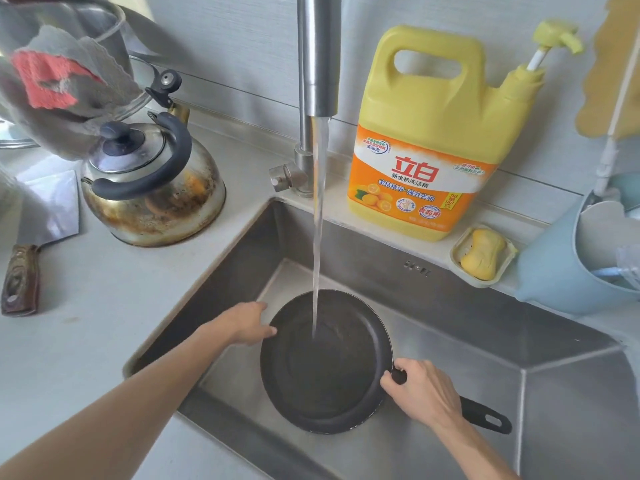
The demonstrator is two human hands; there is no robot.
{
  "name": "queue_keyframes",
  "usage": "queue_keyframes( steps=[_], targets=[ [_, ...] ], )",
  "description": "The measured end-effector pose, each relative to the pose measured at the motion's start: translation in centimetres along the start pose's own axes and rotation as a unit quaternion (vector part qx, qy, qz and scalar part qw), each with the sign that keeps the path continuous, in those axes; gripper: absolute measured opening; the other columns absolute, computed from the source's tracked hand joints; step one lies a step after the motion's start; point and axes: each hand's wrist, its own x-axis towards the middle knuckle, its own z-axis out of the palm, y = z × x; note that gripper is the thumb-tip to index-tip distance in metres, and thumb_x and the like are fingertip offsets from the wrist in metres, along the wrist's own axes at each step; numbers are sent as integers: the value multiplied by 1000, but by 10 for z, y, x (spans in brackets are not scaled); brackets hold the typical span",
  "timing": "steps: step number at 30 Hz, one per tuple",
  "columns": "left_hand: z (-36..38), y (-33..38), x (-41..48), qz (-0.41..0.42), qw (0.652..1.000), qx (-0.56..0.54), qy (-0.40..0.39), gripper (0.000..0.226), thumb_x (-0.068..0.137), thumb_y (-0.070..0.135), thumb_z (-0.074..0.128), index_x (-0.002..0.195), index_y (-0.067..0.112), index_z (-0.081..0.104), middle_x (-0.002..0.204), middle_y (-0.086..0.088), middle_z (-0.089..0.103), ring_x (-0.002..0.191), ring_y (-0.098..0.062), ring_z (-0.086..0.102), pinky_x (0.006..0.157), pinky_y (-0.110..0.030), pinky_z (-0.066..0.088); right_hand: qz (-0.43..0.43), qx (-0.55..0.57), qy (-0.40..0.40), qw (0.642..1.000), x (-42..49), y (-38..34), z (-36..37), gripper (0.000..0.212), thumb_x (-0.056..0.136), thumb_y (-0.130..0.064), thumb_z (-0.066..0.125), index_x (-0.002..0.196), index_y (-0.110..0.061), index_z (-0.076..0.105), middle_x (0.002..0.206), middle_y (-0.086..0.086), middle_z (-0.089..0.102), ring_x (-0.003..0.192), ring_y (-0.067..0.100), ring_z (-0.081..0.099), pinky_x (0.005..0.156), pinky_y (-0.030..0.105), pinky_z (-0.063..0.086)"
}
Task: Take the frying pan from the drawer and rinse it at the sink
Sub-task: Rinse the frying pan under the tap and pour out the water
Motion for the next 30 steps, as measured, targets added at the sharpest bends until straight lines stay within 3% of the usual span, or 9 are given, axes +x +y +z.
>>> queue_keyframes(
  steps=[3,6,12,16,19,23,25,28,30],
  targets=[
    [12,-3,-5,9,994,-99,-43,73,109,30,66,173,18,33,150,-6,70,121,-29,76,95,-36,65,-5,-1,20,1000,-5,9,-14,45,90,-48,61,71,-15,38,56,7,43,66,33,43,62,41,43],
    [16,2,-13,30,976,-211,-52,57,109,13,64,164,16,48,117,-4,83,97,-27,83,71,-25,67,-6,0,31,999,-9,15,-26,45,89,-50,62,72,-14,40,58,8,46,69,36,50,64,40,49],
    [17,6,-29,45,955,-282,-80,53,105,-3,60,154,14,54,104,-9,86,101,-34,85,94,-44,69,-29,-24,73,997,-14,20,-50,47,88,-52,63,73,-15,39,62,6,51,73,38,57,62,40,51],
    [26,8,-33,50,942,-325,-70,60,101,-14,58,150,19,52,108,-8,80,90,-21,85,94,-46,69,-98,-123,136,978,-16,12,-68,45,86,-48,72,64,-24,41,60,2,53,56,33,56,51,37,44],
    [31,12,-33,70,939,-334,-42,66,98,-16,61,149,24,51,121,-13,76,108,-30,82,94,-49,69,-154,-162,207,952,-18,8,-83,29,87,-43,69,68,-22,62,60,2,55,44,36,57,46,30,35],
    [30,20,-36,94,932,-349,20,63,94,-18,65,143,22,57,123,-15,76,116,-37,79,90,-45,70,-189,-171,273,928,-19,13,-91,29,91,-40,63,74,-17,69,66,2,56,46,34,58,49,26,28],
    [25,23,-37,106,929,-351,51,50,93,-17,67,127,19,61,117,-11,80,109,-34,81,91,-47,70,-195,-145,298,923,-18,21,-87,25,92,-37,68,79,-16,73,72,3,60,49,33,61,47,27,32],
    [16,27,-41,136,941,-290,113,41,92,-9,74,101,26,55,91,13,82,74,-10,74,82,-43,64,-181,-99,319,925,-16,33,-71,30,95,-39,65,83,-13,73,82,3,63,54,34,65,44,32,43],
    [10,31,-47,161,941,-258,146,39,96,0,75,99,33,53,92,15,82,65,-8,71,78,-44,62,-161,-60,320,932,-16,37,-54,36,97,-41,61,83,-10,71,87,5,64,56,36,65,45,36,46]
  ],
)
